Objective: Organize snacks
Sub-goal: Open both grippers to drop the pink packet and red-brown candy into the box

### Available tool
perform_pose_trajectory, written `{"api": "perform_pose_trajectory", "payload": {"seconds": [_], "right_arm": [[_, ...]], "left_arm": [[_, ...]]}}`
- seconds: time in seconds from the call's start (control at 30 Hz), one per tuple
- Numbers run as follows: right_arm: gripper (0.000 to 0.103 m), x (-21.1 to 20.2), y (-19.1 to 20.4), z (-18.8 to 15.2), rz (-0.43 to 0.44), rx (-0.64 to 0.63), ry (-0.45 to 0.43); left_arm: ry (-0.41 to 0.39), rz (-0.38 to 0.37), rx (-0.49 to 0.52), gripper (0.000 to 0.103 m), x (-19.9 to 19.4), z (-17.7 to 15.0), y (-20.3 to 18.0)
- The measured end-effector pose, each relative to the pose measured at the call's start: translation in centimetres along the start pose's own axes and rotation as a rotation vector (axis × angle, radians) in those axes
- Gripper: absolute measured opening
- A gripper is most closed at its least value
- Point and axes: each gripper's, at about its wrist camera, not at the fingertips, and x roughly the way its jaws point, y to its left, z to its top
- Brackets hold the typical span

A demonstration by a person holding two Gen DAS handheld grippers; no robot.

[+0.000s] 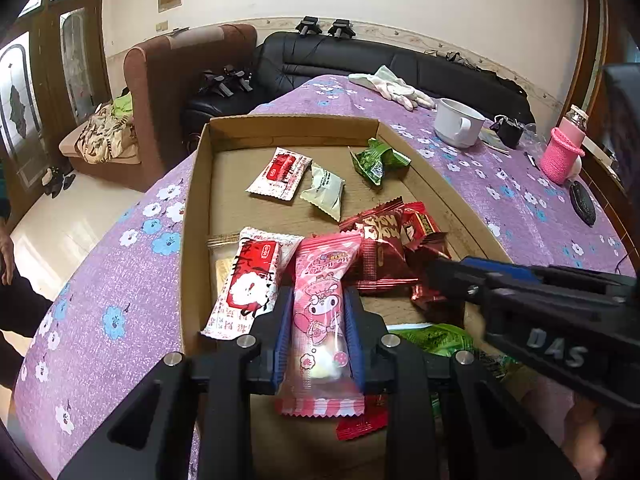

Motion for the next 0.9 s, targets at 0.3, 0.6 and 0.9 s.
{"api": "perform_pose_trajectory", "payload": {"seconds": [0.3,0.6,0.9], "right_arm": [[0.03,-3.0,-0.9,-0.9,0.04,0.019,-0.032],[0.034,-5.9,-2.7,-3.0,0.075,0.044,-0.067],[0.046,-7.1,-3.6,-5.8,0.06,0.016,-0.098]], "left_arm": [[0.007,-0.004,0.009,0.034,0.0,0.0,-0.4],[0.003,0.004,0.016,0.044,-0.1,-0.1,-1.0],[-0.003,0.021,0.025,0.052,-0.3,-0.2,-1.6]]}}
